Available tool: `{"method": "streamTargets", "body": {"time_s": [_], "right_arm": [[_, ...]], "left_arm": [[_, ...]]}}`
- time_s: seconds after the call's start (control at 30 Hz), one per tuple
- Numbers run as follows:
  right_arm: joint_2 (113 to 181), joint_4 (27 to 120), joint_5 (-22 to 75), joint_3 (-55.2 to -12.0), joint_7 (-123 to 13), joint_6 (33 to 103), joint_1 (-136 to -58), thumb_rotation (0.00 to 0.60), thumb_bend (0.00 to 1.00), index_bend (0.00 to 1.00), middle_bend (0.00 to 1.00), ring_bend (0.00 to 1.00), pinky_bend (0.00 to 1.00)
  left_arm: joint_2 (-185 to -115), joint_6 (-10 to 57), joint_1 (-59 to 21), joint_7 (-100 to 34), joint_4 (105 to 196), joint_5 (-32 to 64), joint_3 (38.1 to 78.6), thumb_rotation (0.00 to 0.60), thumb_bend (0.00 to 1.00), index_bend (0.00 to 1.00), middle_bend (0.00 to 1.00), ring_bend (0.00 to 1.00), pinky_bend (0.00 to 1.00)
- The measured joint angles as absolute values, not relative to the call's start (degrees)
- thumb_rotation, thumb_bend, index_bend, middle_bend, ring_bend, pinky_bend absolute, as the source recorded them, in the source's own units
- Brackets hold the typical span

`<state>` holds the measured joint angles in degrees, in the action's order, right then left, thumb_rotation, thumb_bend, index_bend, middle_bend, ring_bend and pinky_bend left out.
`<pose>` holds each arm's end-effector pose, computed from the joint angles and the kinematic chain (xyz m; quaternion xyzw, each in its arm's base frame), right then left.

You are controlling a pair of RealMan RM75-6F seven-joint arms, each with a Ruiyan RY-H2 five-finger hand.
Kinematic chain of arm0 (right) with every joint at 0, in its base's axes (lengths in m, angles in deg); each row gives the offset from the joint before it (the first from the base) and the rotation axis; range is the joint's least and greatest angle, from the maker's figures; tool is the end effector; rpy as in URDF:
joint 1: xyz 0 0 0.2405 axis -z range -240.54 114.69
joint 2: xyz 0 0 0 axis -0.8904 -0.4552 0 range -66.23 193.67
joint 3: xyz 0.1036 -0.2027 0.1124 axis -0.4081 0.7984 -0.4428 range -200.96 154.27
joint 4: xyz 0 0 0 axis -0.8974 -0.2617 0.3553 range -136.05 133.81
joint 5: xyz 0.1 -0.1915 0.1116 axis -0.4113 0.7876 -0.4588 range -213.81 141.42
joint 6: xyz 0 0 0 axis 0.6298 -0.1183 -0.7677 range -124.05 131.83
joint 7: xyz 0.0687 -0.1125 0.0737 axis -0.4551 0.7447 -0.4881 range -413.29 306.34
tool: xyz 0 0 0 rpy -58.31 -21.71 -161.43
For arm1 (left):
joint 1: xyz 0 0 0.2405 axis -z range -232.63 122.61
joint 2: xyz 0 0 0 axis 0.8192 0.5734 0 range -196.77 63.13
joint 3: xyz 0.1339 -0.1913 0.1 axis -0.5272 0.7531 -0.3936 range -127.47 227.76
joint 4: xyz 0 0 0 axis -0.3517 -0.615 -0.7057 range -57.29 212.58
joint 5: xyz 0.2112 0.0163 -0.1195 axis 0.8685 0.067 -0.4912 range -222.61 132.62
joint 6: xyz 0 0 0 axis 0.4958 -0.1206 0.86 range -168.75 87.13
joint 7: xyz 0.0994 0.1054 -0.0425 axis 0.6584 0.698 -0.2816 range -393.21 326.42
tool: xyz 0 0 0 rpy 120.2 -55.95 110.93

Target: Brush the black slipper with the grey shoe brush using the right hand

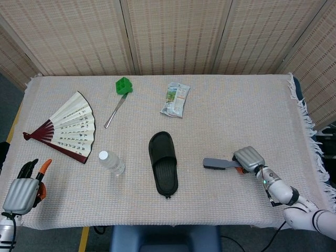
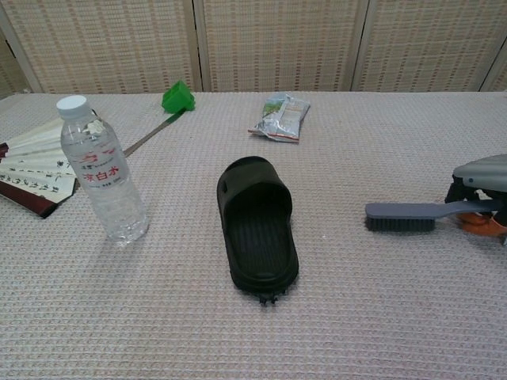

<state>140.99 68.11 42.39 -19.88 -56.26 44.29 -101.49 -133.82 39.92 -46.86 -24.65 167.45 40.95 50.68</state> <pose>-0.3143 -0.3478 0.0034 0.8020 -0.3963 0.1733 0.4119 -0.3234 0.1989 0.0993 -0.6553 -0.3560 -0.3280 0.5799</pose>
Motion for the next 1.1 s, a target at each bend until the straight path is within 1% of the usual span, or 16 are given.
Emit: {"method": "streamTargets", "body": {"time_s": [0.03, 0.07, 0.17, 0.2, 0.3, 0.4, 0.5, 0.67, 0.77, 0.83, 0.97, 1.1], "right_arm": [[140.48, 68.64, 41.62, -19.82, -54.98, 43.56, -101.62, 0.600, 0.11, 0.03, 0.17, 0.23, 0.52], [140.03, 69.18, 40.82, -19.80, -53.62, 43.08, -101.71, 0.600, 0.10, 0.01, 0.13, 0.19, 0.49], [138.20, 71.83, 36.99, -19.79, -47.39, 42.23, -101.86, 0.600, 0.07, 0.00, 0.03, 0.08, 0.39], [137.54, 72.89, 35.61, -19.79, -45.19, 42.28, -101.84, 0.600, 0.06, 0.00, 0.01, 0.05, 0.37], [134.87, 77.72, 31.15, -19.92, -37.87, 44.29, -101.27, 0.600, 0.04, 0.00, 0.00, 0.00, 0.31], [132.07, 82.78, 29.20, -20.42, -34.12, 49.75, -99.60, 0.600, 0.03, 0.00, 0.00, 0.00, 0.27], [129.45, 86.73, 29.97, -21.08, -35.02, 57.71, -96.71, 0.600, 0.02, 0.00, 0.00, 0.00, 0.23], [126.23, 90.45, 36.42, -21.67, -42.22, 73.52, -89.64, 0.600, 0.02, 0.00, 0.00, 0.00, 0.23], [125.86, 90.75, 41.42, -21.49, -46.77, 82.26, -84.59, 0.600, 0.02, 0.00, 0.00, 0.00, 0.23], [126.53, 90.05, 44.54, -21.09, -48.81, 87.62, -80.84, 0.600, 0.02, 0.00, 0.00, 0.00, 0.20], [129.91, 87.32, 48.44, -20.15, -49.93, 95.47, -74.29, 0.600, 0.02, 0.00, 0.00, 0.00, 0.16], [130.95, 86.96, 51.05, -19.50, -48.90, 97.36, -72.00, 0.600, 0.02, 0.00, 0.00, 0.00, 0.12]], "left_arm": [[-133.80, 39.80, -46.84, -24.64, 167.48, 40.91, 50.66, 0.600, 0.50, 0.00, 0.00, 0.00, 0.09], [-133.76, 39.77, -46.85, -24.70, 167.47, 40.91, 50.61, 0.600, 0.50, 0.00, 0.00, 0.00, 0.09], [-133.68, 39.81, -46.90, -24.84, 167.46, 41.08, 50.49, 0.600, 0.50, 0.00, 0.00, 0.00, 0.09], [-133.66, 39.87, -46.93, -24.85, 167.49, 41.11, 50.48, 0.600, 0.50, 0.00, 0.00, 0.00, 0.09], [-133.57, 40.10, -47.05, -24.82, 167.60, 41.19, 50.44, 0.600, 0.50, 0.00, 0.00, 0.00, 0.09], [-133.47, 40.25, -47.15, -24.82, 167.71, 41.27, 50.39, 0.600, 0.50, 0.00, 0.00, 0.00, 0.09], [-133.39, 40.29, -47.17, -24.86, 167.80, 41.37, 50.35, 0.600, 0.50, 0.00, 0.00, 0.00, 0.09], [-133.40, 40.55, -47.13, -24.72, 168.07, 41.79, 50.36, 0.600, 0.50, 0.00, 0.00, 0.00, 0.09], [-133.26, 41.24, -47.27, -24.84, 168.30, 42.43, 50.31, 0.600, 0.50, 0.00, 0.00, 0.00, 0.09], [-133.24, 41.73, -47.38, -24.95, 168.34, 42.82, 50.28, 0.600, 0.50, 0.00, 0.00, 0.00, 0.09], [-133.85, 43.84, -47.54, -25.71, 167.23, 45.02, 50.34, 0.600, 0.50, 0.00, 0.00, 0.00, 0.09], [-134.88, 45.84, -47.59, -27.62, 164.80, 47.39, 50.31, 0.600, 0.50, 0.00, 0.00, 0.00, 0.09]]}}
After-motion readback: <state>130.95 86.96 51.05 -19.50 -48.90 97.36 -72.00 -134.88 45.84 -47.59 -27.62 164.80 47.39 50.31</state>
